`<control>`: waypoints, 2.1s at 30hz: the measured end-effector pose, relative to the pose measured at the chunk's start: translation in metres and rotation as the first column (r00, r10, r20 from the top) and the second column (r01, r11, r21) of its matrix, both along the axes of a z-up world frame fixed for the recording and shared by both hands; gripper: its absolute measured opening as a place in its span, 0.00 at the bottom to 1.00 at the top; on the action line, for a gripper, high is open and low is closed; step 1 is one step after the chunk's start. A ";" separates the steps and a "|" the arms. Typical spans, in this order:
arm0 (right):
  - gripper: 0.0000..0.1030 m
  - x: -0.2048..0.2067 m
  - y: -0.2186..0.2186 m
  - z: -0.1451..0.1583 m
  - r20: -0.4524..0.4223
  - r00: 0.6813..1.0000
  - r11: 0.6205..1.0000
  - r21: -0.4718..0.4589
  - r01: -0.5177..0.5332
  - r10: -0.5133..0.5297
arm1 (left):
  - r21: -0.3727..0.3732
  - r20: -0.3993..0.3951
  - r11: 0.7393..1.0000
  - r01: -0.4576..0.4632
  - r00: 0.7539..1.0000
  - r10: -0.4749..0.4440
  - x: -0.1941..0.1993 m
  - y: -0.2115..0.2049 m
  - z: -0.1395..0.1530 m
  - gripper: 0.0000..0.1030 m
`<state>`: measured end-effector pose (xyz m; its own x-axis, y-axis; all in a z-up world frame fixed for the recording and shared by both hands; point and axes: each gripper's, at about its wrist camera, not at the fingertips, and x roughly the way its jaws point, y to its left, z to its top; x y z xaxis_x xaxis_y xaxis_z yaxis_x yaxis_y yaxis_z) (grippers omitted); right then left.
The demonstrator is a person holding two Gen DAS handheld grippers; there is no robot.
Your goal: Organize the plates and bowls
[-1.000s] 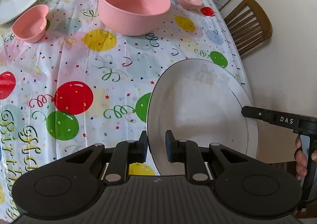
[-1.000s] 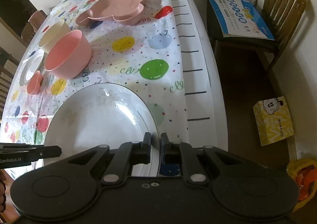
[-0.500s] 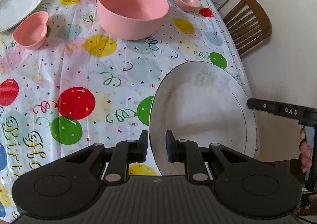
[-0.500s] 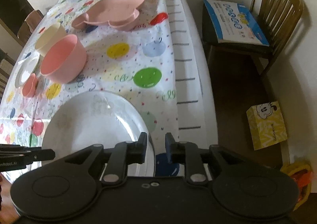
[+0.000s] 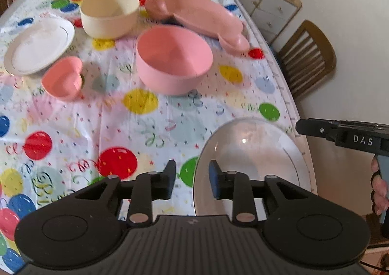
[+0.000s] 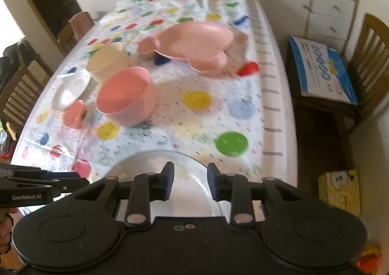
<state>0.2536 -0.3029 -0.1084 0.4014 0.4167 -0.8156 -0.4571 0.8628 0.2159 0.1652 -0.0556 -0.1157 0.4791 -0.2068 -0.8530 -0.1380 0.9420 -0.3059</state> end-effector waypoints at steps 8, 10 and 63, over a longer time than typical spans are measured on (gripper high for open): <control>0.41 0.007 0.028 0.021 0.052 0.995 0.995 0.035 -0.089 0.087 | 0.047 0.083 0.995 -0.090 0.993 0.086 0.004 0.013 0.026 0.56; 0.47 0.009 0.038 0.027 0.069 0.991 0.992 0.042 -0.120 0.117 | 0.056 0.098 0.992 -0.117 0.989 0.112 0.004 0.019 0.031 0.59; 0.86 0.065 0.349 -0.040 0.036 0.998 0.996 -0.080 0.047 -0.044 | 0.203 0.083 0.966 -0.160 0.986 0.146 0.093 0.317 -0.035 0.77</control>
<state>0.3184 0.0465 -0.1481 0.4471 0.3308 -0.8311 -0.4227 0.8970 0.1296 0.2578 0.2618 -0.1508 0.5484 0.0522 -0.8346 -0.2717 0.9550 -0.1188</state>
